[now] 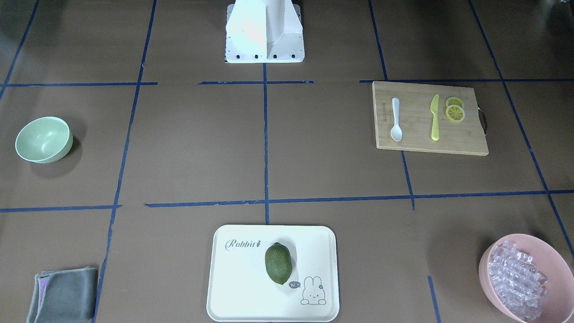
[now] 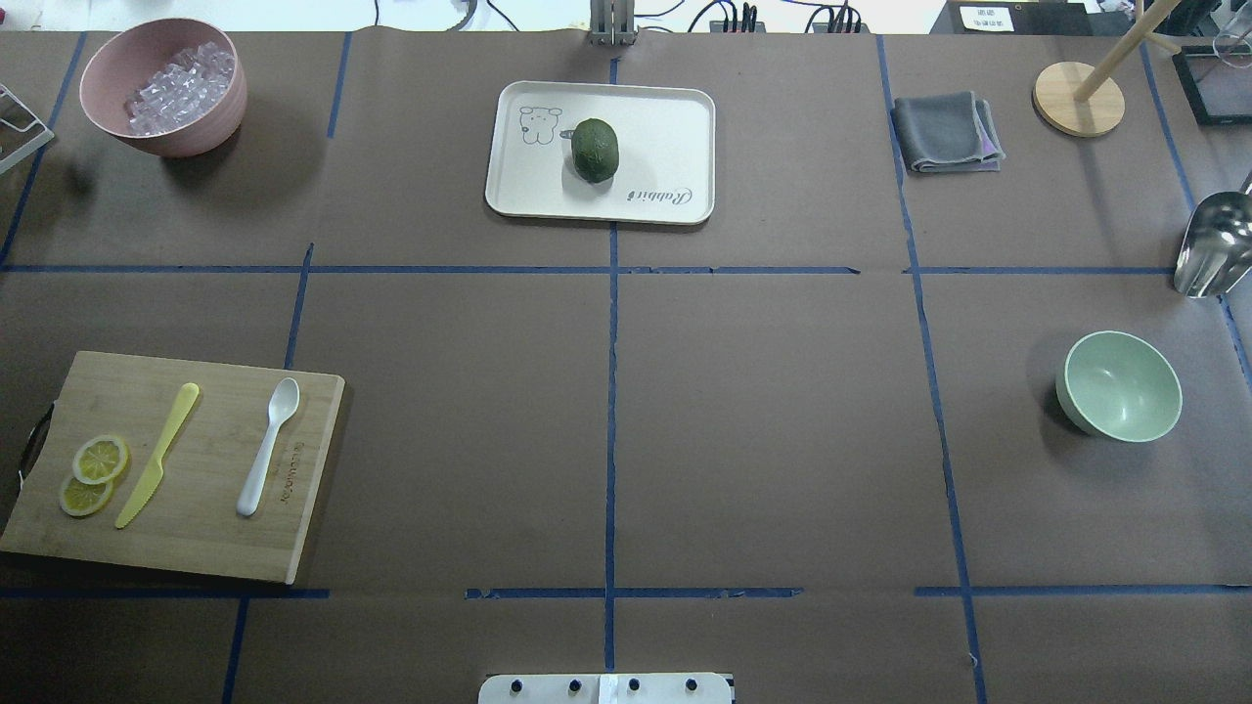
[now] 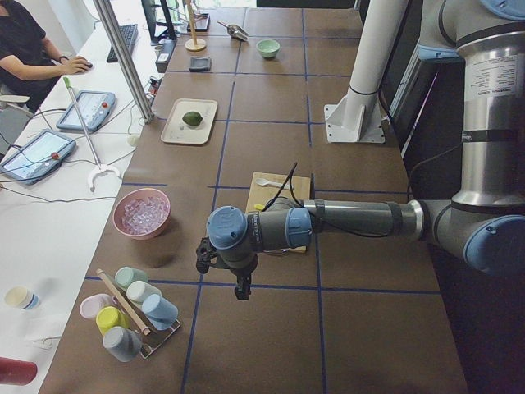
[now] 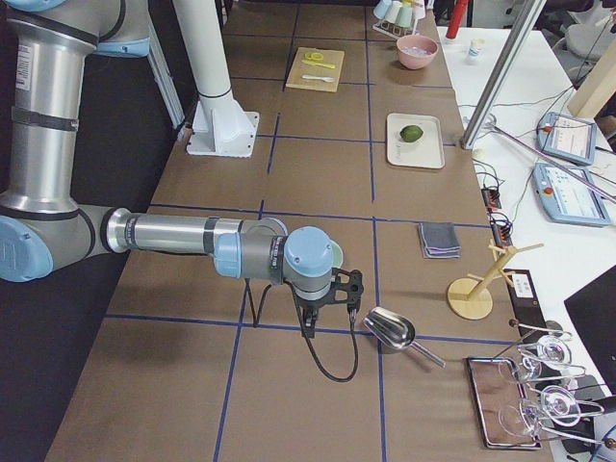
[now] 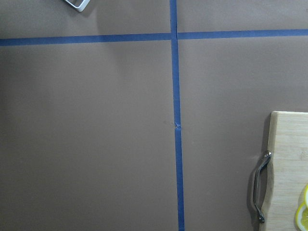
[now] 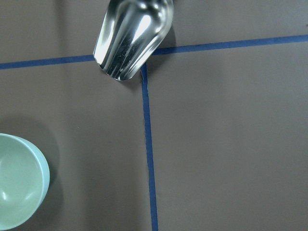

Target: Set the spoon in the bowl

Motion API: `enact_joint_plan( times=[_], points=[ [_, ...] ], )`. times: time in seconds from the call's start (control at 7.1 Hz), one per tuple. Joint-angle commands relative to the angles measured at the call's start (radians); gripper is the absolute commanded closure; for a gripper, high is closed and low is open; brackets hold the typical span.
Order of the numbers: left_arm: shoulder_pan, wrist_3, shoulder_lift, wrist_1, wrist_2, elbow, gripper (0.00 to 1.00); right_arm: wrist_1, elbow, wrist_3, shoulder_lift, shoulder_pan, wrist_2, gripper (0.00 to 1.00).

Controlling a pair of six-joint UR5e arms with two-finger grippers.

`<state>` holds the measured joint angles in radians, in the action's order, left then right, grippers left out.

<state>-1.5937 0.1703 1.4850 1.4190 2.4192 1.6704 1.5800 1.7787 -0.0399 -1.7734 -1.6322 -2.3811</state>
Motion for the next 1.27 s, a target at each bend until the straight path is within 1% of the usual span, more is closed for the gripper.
enact_joint_plan(
  times=[0.0, 1.13],
  points=[
    [0.000, 0.002, -0.002, 0.001, 0.000, 0.000, 0.00, 0.000, 0.005, -0.002, 0.000, 0.000, 0.003, 0.00],
    [0.000, 0.002, 0.000, 0.002, 0.000, 0.002, 0.00, -0.002, 0.008, 0.008, 0.000, 0.000, -0.004, 0.00]
  ],
)
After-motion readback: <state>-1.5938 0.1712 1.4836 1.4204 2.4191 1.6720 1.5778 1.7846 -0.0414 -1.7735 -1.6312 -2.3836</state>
